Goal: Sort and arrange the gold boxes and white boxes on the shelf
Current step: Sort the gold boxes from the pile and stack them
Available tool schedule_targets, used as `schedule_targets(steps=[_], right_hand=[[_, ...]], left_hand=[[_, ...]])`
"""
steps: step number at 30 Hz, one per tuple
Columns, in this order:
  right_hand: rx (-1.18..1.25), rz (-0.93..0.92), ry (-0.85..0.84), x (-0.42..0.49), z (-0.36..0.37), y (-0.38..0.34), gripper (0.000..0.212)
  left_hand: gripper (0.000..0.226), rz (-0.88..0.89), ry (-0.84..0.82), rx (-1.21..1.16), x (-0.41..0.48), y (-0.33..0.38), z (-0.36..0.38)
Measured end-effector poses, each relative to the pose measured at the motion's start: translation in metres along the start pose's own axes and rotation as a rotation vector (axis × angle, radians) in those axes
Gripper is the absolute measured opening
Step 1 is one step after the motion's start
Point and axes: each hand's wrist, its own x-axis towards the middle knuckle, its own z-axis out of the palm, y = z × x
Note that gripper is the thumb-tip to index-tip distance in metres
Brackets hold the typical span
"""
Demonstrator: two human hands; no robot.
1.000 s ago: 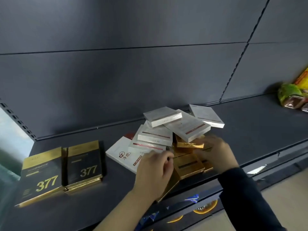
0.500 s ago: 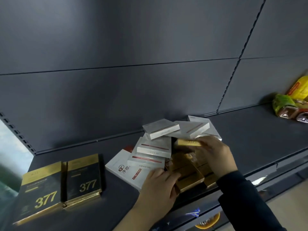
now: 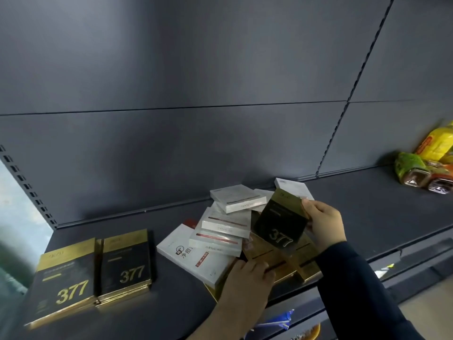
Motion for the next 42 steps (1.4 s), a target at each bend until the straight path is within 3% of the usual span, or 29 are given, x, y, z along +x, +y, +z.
schedule_targets(steps=[4, 10, 16, 21, 24, 26, 29, 33, 36, 38, 42], right_hand=[[0.159, 0.093, 0.013, -0.005, -0.004, -0.001, 0.021], [0.179, 0.107, 0.019, -0.005, -0.008, 0.004, 0.022], [0.159, 0.104, 0.053, -0.006, -0.015, 0.006, 0.023], [0.179, 0.094, 0.068, -0.005, -0.02, 0.001, 0.025], [0.212, 0.072, 0.065, -0.003, -0.024, 0.001, 0.022], [0.281, 0.1, 0.082, -0.003, -0.026, -0.001, 0.022], [0.473, 0.279, 0.084, 0.0, -0.028, -0.007, 0.029], [0.473, 0.395, 0.03, 0.001, -0.029, -0.014, 0.045], [0.476, 0.339, -0.068, -0.003, -0.026, -0.017, 0.044], [0.477, 0.278, -0.179, -0.006, -0.021, -0.02, 0.043], [0.411, 0.222, -0.431, -0.019, 0.003, -0.031, 0.035]], left_hand=[[0.044, -0.049, 0.021, -0.042, 0.003, 0.001, 0.005], [0.079, -0.164, -0.036, 0.048, 0.022, 0.007, 0.009], [0.068, -0.059, -0.054, 0.282, 0.028, 0.017, 0.014], [0.072, 0.099, -0.077, 0.48, 0.031, 0.018, 0.013], [0.046, 0.169, 0.018, 0.475, 0.032, 0.013, -0.005], [0.022, 0.15, 0.185, 0.269, 0.034, 0.002, -0.023], [0.023, -0.02, 0.422, -0.116, 0.037, -0.01, -0.046], [0.025, -0.306, 0.472, -0.685, 0.038, -0.01, -0.065], [0.015, -0.454, 0.543, -1.087, 0.035, -0.013, -0.079], [0.022, -0.558, 0.595, -1.342, 0.033, -0.023, -0.088], [0.039, -0.792, 0.474, -1.647, 0.027, -0.051, -0.105]])
